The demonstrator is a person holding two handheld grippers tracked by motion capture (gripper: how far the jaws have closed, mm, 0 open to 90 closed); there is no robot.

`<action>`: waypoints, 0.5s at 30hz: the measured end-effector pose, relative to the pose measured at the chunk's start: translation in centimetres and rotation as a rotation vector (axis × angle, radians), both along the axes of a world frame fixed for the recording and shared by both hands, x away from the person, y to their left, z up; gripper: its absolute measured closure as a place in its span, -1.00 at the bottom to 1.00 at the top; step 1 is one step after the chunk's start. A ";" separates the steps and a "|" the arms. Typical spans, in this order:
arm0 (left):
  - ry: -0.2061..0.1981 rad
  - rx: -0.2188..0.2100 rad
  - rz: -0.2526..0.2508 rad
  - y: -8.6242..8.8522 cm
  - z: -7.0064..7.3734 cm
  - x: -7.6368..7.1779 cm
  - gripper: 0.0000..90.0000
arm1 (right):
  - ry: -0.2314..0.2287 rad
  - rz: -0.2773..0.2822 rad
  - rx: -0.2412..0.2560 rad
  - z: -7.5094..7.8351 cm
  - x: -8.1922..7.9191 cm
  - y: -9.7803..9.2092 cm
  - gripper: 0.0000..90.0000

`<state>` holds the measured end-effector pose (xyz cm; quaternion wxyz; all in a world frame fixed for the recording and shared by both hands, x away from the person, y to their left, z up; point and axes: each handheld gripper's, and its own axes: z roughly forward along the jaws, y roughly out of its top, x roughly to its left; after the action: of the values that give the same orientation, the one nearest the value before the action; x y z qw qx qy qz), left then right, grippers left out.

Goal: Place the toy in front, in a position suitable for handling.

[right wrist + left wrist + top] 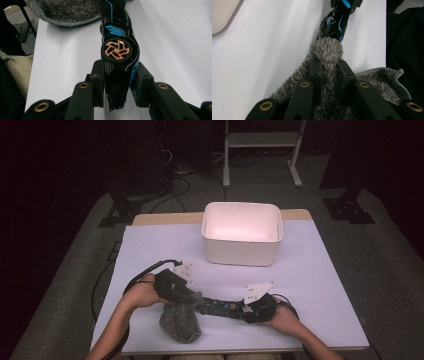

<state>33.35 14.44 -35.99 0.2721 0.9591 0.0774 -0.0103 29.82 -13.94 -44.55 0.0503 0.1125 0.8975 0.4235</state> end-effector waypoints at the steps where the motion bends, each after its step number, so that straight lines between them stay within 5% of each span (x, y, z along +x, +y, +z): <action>1: 0.001 -0.003 -0.004 -0.2 0.0 0.1 0.71 | -0.002 0.000 0.000 0.0 0.0 0.0 0.45; 6: 0.004 0.004 -0.042 -2.0 -0.1 0.2 0.71 | -0.012 0.005 -0.002 0.0 0.0 0.1 0.45; 15: -0.014 0.007 -0.154 -7.7 -0.2 -0.2 0.72 | -0.009 0.006 0.004 0.0 0.0 0.3 0.44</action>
<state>33.19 6.75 -36.19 0.2679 0.9631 0.0016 -0.0243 29.84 -13.63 -44.57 0.0531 0.1082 0.8968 0.4258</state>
